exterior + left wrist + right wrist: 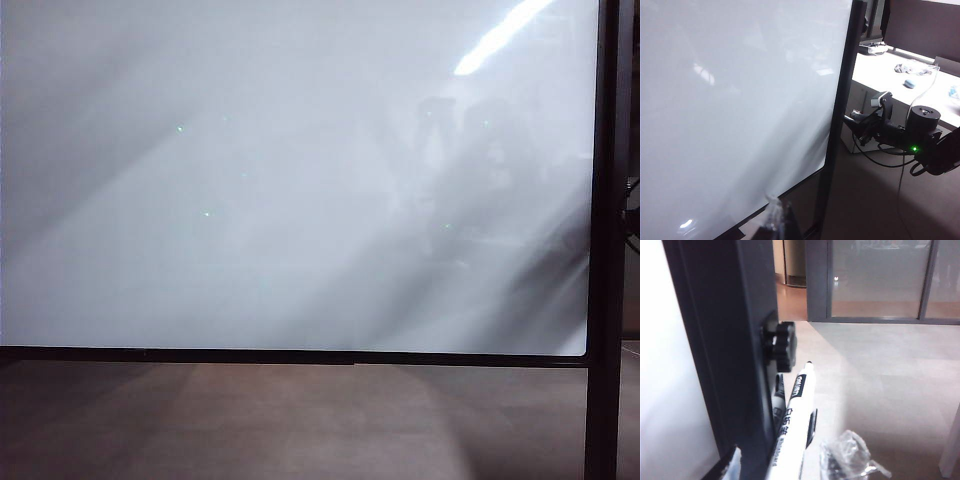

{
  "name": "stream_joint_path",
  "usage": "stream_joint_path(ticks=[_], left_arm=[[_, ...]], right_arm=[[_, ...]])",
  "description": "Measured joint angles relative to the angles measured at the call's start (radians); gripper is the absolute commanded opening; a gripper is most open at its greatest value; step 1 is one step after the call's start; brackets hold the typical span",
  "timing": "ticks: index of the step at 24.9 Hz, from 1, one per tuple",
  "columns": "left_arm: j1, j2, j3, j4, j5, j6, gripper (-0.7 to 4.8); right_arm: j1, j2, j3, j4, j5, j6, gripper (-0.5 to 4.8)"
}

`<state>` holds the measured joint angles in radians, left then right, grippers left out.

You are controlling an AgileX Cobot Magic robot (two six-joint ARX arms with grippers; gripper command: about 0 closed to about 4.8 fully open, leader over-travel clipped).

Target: Reach to the right to find the marker pen, pick it up, and write the number 7 on the whiteboard.

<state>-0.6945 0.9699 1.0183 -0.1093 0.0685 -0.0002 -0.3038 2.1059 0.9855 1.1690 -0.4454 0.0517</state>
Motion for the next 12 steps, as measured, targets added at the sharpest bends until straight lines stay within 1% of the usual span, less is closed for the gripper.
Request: stream_joint_path(ticks=[4,5,6,7,12], left_arm=[[0.000,0.000,0.000,0.000,0.000,0.000,-0.06],[0.000,0.000,0.000,0.000,0.000,0.000,-0.06],[0.000,0.000,0.000,0.000,0.000,0.000,-0.06],[0.000,0.000,0.000,0.000,0.000,0.000,-0.06],[0.000,0.000,0.000,0.000,0.000,0.000,-0.06]], right_arm=[[0.000,0.000,0.000,-0.008,0.000,0.000,1.98],[0.000,0.000,0.000,-0.008,0.000,0.000,1.75],[0.000,0.000,0.000,-0.008,0.000,0.000,0.89],[0.000,0.000,0.000,-0.008,0.000,0.001,-0.07],[-0.002,0.000,0.002,-0.008,0.011,0.000,-0.05]])
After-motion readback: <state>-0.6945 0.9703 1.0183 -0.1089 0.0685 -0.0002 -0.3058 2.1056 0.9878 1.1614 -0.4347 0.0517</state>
